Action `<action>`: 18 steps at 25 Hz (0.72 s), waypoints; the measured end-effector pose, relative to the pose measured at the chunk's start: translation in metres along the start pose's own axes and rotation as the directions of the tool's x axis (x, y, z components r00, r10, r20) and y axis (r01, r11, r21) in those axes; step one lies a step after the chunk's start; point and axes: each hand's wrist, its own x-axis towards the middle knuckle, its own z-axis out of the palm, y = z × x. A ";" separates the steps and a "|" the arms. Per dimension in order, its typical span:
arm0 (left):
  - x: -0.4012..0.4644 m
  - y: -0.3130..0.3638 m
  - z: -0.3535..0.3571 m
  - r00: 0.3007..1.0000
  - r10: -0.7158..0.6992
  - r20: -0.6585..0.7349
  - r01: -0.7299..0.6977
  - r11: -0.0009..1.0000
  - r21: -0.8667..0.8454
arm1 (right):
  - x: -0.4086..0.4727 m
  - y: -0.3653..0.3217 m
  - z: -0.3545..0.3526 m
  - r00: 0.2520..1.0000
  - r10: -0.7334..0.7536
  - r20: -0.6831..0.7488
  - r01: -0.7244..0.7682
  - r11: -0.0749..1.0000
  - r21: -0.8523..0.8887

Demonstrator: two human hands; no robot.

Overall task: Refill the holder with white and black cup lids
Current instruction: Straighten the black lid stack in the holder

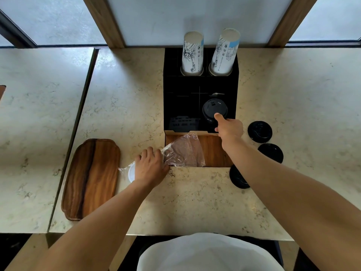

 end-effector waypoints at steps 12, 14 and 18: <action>0.001 0.000 0.001 1.000 0.004 -0.030 -0.004 1.000 -0.001 | 0.003 -0.001 0.005 0.999 0.034 -0.023 -0.035 0.998 -0.051; 0.001 0.000 0.002 0.999 0.000 -0.032 -0.001 1.000 -0.003 | 0.002 -0.002 0.005 0.998 0.060 -0.021 -0.061 0.998 -0.022; 0.002 -0.001 0.004 0.999 0.006 -0.049 -0.006 1.000 -0.004 | 0.002 -0.003 0.005 0.996 0.093 0.004 -0.093 0.995 -0.020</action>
